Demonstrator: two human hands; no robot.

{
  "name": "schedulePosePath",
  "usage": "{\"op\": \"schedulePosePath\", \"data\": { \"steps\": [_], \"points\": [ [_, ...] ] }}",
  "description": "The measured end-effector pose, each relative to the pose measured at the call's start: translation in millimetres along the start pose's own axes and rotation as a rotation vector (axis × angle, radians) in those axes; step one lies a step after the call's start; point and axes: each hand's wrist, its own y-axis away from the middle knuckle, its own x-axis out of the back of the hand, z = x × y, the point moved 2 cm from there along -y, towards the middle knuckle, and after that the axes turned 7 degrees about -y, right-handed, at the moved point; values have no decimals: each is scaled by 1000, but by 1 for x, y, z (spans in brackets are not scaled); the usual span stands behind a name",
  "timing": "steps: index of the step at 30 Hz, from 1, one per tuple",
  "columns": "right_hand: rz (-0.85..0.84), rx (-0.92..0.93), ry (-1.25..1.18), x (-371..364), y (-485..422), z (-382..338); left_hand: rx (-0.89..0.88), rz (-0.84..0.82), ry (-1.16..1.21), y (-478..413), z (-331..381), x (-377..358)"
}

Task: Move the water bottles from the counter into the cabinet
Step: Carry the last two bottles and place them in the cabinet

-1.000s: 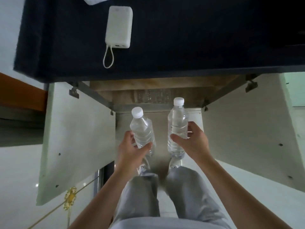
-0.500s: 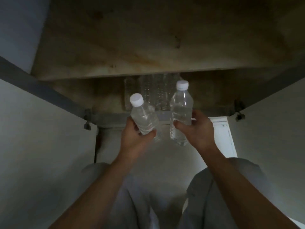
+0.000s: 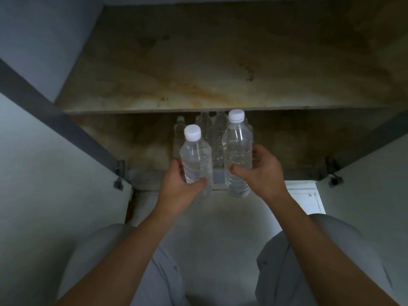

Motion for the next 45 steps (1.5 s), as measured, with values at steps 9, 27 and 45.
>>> {"op": "schedulePosePath", "data": {
  "steps": [9,27,45],
  "points": [
    [-97,-39,217,-4,-16,24,149,-104,-172,-18,-19,-3],
    [76,-163,178,21,-100,53,281,142,-6,-138,-31,20],
    [180,-277,26,39,-157,117,116,155,-190,-174,-57,-12]
  ]
}}
